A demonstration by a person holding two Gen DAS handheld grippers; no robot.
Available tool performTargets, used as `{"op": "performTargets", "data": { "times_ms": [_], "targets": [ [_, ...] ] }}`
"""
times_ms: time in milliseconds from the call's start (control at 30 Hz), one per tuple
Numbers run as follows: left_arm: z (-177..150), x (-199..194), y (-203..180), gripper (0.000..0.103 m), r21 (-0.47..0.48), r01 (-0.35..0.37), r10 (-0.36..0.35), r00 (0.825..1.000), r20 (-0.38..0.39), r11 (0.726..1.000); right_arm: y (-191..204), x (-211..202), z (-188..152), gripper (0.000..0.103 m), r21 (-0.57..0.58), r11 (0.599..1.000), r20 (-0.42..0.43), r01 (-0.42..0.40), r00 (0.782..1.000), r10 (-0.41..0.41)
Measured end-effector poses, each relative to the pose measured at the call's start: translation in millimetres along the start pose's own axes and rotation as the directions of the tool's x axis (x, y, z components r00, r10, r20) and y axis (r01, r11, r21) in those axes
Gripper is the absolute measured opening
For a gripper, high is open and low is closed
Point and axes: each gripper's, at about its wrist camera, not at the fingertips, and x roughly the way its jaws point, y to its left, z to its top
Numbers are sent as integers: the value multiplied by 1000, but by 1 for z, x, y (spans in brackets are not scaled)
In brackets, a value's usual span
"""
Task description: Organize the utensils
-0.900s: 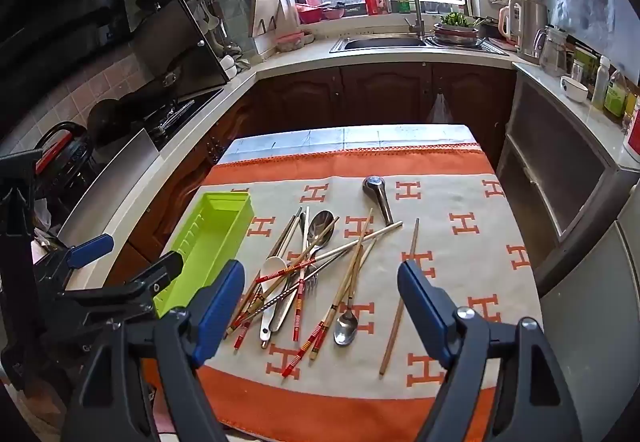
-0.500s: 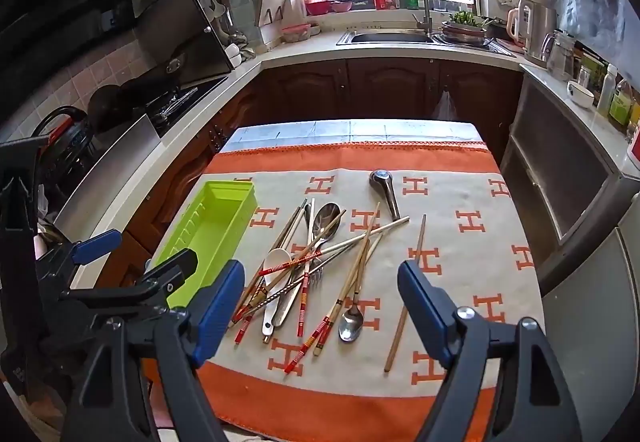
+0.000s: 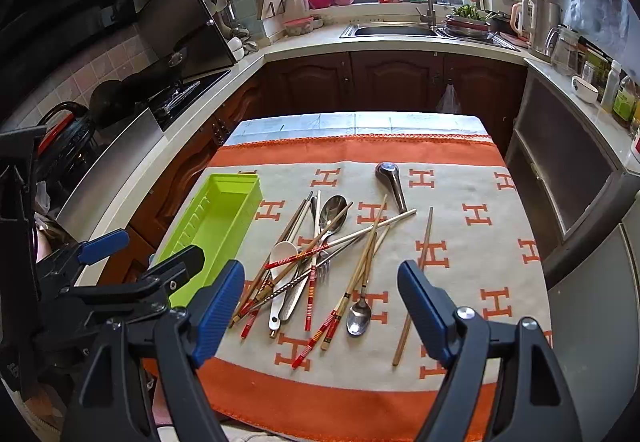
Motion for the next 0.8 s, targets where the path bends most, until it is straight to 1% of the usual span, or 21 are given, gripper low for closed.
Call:
{"op": "performTargets", "data": {
  "times_ms": [800],
  "targets": [
    [0, -1, 0, 102, -3, 3, -3, 1000, 5, 1000, -1, 0, 0, 79, 2, 1000, -2, -3, 1000, 3]
  ]
}}
